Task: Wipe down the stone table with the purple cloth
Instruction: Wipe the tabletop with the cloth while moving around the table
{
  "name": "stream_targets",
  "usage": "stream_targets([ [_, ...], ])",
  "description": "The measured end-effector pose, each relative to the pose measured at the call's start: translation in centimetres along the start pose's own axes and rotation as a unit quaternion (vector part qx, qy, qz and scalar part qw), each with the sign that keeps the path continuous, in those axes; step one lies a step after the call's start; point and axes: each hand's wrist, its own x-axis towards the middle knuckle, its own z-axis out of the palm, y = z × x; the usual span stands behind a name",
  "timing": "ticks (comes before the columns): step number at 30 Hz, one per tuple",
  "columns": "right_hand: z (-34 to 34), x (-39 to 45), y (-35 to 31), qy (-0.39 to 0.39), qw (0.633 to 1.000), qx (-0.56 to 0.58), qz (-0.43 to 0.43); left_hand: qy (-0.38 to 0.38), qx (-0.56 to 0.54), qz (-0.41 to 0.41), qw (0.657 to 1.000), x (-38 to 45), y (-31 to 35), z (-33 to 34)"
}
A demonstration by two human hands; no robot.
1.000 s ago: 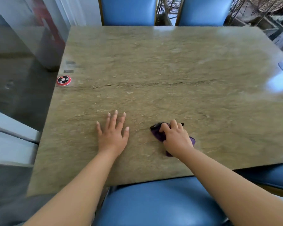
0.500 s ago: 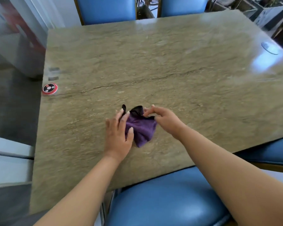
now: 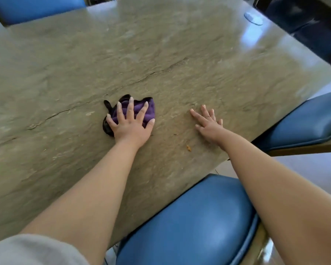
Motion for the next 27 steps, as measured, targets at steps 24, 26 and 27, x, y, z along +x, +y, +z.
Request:
stream_targets([
  [24,-0.4,-3.5,-3.0,-0.069,0.997,-0.042,-0.001,-0.008,0.026,0.316,0.948,-17.5,-3.6,4.1],
  [26,-0.6,-3.9,-2.7,-0.069,0.997,-0.039,-0.011,-0.003,0.037,0.348,0.937,-18.0,-6.6,4.0],
  [27,-0.8,-4.1,-2.5,-0.071,0.996,-0.042,-0.017,0.000,0.041,0.349,0.936,-18.1,-7.9,3.8],
])
